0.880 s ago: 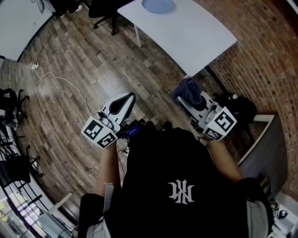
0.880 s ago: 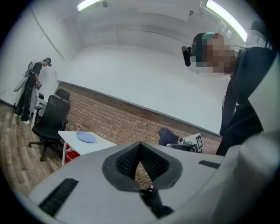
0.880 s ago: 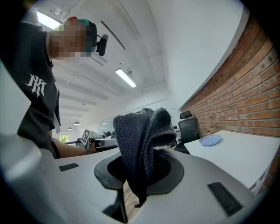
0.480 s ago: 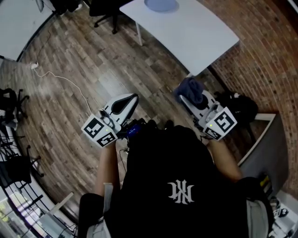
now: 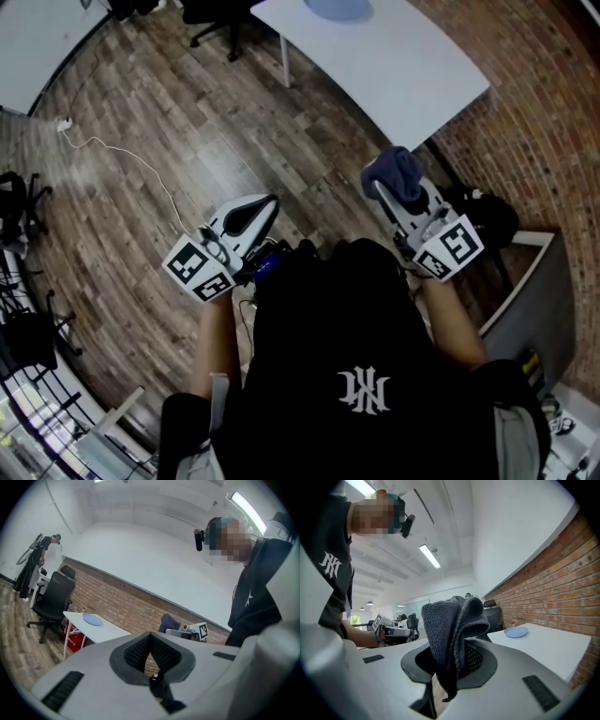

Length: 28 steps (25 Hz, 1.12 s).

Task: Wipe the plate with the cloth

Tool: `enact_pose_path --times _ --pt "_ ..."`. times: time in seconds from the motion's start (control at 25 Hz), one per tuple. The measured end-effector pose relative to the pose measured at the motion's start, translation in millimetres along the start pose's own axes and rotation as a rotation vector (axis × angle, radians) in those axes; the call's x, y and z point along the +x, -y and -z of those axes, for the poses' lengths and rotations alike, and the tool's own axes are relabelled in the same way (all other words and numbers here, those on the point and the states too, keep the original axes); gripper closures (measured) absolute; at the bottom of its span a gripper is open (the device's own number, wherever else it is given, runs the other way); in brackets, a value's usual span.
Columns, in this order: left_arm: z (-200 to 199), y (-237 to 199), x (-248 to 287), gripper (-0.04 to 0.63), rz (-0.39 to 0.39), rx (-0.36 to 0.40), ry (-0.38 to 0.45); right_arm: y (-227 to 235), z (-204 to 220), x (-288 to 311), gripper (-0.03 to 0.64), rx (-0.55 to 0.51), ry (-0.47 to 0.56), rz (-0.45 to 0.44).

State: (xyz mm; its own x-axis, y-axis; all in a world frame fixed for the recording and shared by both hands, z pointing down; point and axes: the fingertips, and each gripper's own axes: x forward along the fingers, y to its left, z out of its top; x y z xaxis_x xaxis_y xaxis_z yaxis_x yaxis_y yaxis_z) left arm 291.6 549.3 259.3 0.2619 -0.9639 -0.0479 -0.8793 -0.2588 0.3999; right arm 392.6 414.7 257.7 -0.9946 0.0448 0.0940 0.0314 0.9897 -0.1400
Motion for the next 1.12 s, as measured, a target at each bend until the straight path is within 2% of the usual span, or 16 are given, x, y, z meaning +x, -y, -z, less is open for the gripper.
enact_pose_path --times 0.12,0.28,0.4,0.6,0.8,1.0,1.12 --pt "8.6 -4.3 -3.4 0.594 0.011 -0.030 -0.001 0.8 2.1 -4.4 0.532 0.039 0.021 0.034" --pt "15.8 -11.7 3.4 0.594 0.011 -0.062 -0.009 13.3 19.6 -12.7 0.532 0.064 -0.040 0.072" --pt "14.5 -20.7 14.1 0.594 0.002 -0.069 -0.010 29.4 20.7 -11.8 0.532 0.085 -0.049 0.083" --pt "7.0 -41.5 28.4 0.594 -0.027 -0.077 -0.019 46.8 14.2 10.5 0.532 0.105 -0.041 0.043" --pt "-18.4 -54.8 55.5 0.594 -0.042 -0.014 0.048 83.0 14.2 26.1 0.532 0.097 -0.046 0.022" --pt "-30.2 -87.2 102.4 0.594 -0.075 -0.014 0.016 136.5 9.8 45.5 0.532 0.129 -0.034 -0.011" --pt "-44.0 -97.9 128.4 0.594 -0.083 -0.009 -0.010 150.9 -7.4 59.3 0.532 0.115 -0.018 -0.082"
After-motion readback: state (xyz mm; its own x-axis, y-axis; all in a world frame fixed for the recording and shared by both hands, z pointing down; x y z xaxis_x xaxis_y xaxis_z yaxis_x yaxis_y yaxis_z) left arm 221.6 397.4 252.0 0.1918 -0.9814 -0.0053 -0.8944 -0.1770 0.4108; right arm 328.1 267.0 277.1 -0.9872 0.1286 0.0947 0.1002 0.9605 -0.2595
